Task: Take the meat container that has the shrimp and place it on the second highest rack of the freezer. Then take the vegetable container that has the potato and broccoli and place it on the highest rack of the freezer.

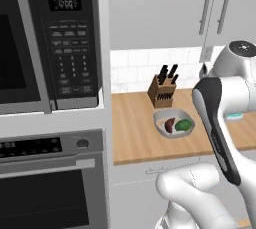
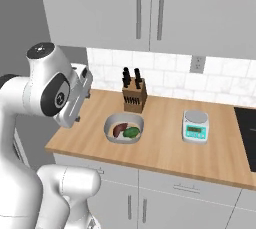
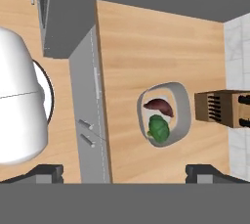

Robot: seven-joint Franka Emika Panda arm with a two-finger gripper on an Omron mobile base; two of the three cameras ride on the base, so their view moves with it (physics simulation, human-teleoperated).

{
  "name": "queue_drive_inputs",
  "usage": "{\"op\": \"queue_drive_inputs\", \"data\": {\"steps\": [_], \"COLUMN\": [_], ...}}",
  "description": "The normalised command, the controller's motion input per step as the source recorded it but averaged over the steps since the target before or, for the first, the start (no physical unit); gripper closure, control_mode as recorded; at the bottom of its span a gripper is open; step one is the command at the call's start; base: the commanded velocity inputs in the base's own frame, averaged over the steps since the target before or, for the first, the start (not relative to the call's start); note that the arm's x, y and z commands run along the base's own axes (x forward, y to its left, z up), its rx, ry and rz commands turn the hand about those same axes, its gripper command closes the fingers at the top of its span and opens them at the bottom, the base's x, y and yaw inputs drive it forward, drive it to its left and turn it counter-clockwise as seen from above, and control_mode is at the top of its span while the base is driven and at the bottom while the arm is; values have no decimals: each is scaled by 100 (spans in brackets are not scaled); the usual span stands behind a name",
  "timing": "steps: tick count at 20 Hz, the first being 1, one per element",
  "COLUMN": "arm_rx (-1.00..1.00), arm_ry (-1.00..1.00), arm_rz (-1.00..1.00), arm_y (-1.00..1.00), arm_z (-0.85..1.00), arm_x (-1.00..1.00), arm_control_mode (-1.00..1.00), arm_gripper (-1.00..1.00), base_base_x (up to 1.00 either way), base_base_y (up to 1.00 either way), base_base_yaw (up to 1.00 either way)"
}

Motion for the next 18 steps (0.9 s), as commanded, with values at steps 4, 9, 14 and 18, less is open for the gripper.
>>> {"op": "queue_drive_inputs", "data": {"steps": [4, 9, 14, 18], "arm_rx": [0, 0, 2, 5], "arm_ry": [0, 5, 25, 25], "arm_rz": [0, 0, 5, 7], "arm_y": [0, -6, -46, -39], "arm_z": [0, -2, -17, -56], "arm_x": [0, 29, 76, 49], "arm_control_mode": [100, -100, -100, -100], "arm_gripper": [-100, -100, -100, -100], "base_base_x": [3, 0, 0, 0], "base_base_y": [-3, 0, 0, 0], "base_base_yaw": [0, 0, 0, 0]}}
